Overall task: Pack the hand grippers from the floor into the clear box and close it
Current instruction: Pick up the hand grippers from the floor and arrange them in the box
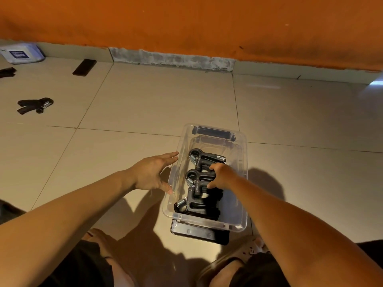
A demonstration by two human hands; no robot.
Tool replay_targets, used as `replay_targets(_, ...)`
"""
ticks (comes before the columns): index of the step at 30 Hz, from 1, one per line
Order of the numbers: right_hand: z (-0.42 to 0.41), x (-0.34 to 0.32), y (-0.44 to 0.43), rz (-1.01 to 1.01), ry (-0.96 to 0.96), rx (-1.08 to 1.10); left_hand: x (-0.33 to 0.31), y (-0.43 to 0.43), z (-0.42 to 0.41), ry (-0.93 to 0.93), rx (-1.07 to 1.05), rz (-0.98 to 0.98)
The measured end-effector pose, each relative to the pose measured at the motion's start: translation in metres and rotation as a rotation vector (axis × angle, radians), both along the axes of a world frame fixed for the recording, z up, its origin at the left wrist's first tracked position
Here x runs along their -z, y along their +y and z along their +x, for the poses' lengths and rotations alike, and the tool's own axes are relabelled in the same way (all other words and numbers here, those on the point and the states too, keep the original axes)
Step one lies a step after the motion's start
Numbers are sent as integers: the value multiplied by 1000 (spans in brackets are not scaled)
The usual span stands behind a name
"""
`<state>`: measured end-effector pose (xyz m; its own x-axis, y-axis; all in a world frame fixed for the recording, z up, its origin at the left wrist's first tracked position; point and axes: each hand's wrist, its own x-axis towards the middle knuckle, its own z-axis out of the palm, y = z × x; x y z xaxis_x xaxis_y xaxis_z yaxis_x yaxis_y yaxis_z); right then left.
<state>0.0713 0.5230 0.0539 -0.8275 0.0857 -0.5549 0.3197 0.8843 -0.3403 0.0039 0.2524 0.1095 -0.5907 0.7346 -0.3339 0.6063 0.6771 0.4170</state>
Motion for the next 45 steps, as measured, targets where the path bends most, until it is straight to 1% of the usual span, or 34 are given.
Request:
replay_targets(4,-1,-32,-11,-52,112,122,-9,-5,4,-7,-37,11)
replay_targets(8,-9,-76,-38,-108,332,141,-41,-20,3,19,-121,43)
replay_targets(12,-26,-132,-93,-179,477,105,-92,-58,1,35,-256,157)
replay_targets(15,-38,-173,-150,-219,575,5,-136,-107,5,55,-359,206)
replay_targets(18,-44,-212,-214,-279,639,-109,-184,-167,10,124,-386,139)
replay_targets(21,-47,-245,-277,-343,658,-213,-229,-234,10,137,-415,28)
replay_targets(23,-49,-259,-323,-376,655,-290,-251,-284,7,159,-455,-50)
replay_targets(26,-57,-265,-379,-409,629,-371,-266,-349,3,182,-554,-87)
replay_targets(29,-81,-255,-447,-425,571,-451,-258,-429,0,163,-679,-91)
replay_targets(36,-146,-197,-613,-428,436,-557,-191,-621,-12,77,-948,-105)
replay_targets(41,-177,-145,-727,-436,305,-592,-123,-740,-20,56,-1109,-161)
replay_targets(45,-198,-98,-813,-438,256,-629,-60,-815,-31,25,-1216,-167)
